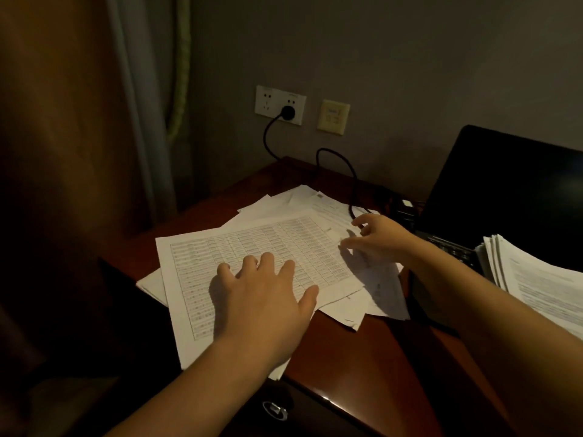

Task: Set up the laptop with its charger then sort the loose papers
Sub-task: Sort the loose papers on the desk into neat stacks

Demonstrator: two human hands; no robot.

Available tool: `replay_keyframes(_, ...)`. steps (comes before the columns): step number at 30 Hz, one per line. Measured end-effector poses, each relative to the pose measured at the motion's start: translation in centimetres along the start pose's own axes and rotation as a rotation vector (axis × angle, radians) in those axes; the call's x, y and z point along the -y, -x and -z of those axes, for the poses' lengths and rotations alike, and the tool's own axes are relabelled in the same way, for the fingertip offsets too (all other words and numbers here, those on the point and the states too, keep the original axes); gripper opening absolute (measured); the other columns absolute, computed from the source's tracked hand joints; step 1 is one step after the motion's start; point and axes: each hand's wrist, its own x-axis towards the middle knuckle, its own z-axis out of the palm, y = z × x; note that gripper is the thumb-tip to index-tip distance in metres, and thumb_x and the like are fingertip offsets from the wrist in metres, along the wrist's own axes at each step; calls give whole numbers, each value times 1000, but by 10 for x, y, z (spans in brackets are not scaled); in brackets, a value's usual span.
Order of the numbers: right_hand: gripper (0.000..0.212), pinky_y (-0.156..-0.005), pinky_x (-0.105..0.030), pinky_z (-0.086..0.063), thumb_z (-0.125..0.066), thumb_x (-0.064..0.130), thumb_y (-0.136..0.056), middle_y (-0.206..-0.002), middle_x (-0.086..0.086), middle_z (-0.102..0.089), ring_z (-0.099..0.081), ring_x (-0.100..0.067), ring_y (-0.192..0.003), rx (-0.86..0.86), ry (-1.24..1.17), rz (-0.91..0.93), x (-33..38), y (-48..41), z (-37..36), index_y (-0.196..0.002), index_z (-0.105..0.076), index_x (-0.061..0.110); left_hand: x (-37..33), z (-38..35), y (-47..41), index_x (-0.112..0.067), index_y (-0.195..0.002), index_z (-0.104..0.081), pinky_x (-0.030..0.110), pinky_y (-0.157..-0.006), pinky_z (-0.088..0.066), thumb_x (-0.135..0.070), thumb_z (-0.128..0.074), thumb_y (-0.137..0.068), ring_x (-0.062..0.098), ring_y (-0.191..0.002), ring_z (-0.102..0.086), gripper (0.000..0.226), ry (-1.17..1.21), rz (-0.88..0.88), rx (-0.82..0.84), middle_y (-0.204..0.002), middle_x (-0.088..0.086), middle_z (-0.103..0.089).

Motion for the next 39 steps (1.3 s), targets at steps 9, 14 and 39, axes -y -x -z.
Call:
replay_keyframes(9,45,-90,-34,-56,-80,35,-83,-104,0,-66,-66,-17,-93,101,-139,-19,16,-27,4,-119,-64,13,16,-3,-6,-39,-150,-33,47,-117,-17,-67,-19,-97,16,-140,-27,62,140,-93,-1,-154,-9,-35)
replay_keyframes(14,42,-73,-30,-60,-82,31,-80,-109,-7,-73,-73,-19,-89,294,-395,-67,13,-28,14,-115,-65,14,42,2,-22,-44,-148,-36,34,-114,-19,-62,-30,-99,5,-134,-30,53,245,-263,38,-147,-21,-40)
replay_keyframes(39,39,-75,-41,-62,-66,33,-93,-113,-17,-73,-75,-32,-93,-19,-1283,-301,-44,156,11,-125,-57,13,14,2,-28,-58,-150,-17,54,-121,15,-63,-30,-101,5,-152,12,51,207,-408,309,-165,-21,2)
